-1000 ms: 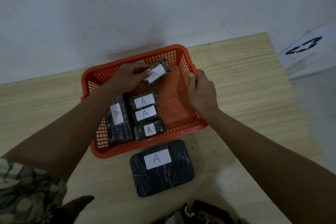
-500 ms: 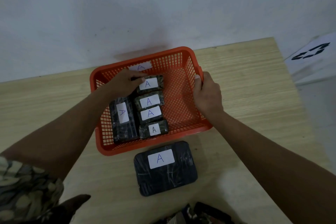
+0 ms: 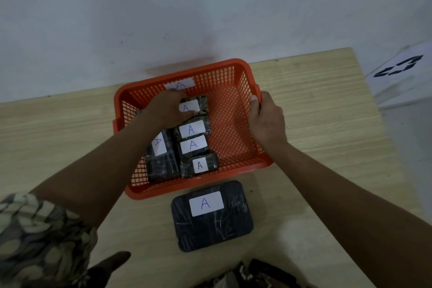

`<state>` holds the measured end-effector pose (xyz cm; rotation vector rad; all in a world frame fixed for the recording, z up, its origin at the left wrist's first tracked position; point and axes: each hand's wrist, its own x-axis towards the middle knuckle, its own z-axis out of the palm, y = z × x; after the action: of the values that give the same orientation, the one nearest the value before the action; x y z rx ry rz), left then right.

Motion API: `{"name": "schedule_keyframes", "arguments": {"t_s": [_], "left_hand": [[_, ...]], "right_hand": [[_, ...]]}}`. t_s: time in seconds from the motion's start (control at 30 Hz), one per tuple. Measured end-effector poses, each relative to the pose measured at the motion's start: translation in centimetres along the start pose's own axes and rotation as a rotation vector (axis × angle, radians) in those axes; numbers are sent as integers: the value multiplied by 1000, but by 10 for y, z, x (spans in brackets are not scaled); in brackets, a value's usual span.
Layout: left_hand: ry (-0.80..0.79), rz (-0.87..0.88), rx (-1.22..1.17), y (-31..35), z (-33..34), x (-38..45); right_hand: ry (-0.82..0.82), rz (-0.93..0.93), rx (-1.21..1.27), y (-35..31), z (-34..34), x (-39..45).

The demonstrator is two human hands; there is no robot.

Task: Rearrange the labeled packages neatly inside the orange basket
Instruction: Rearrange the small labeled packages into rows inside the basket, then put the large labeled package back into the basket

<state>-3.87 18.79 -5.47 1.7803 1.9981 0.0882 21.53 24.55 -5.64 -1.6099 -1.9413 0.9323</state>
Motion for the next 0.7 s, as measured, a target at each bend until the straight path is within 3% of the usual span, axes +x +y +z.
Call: {"name": "schedule_keyframes", "arguments": {"t_s": [0.43, 0.7], "left_hand": [[57, 59, 27, -3, 7, -11], [267, -41, -34, 29, 8, -58]], "right_hand": [[2, -17, -12, 2, 2, 1], [-26, 25, 54, -4, -6, -3]]}}
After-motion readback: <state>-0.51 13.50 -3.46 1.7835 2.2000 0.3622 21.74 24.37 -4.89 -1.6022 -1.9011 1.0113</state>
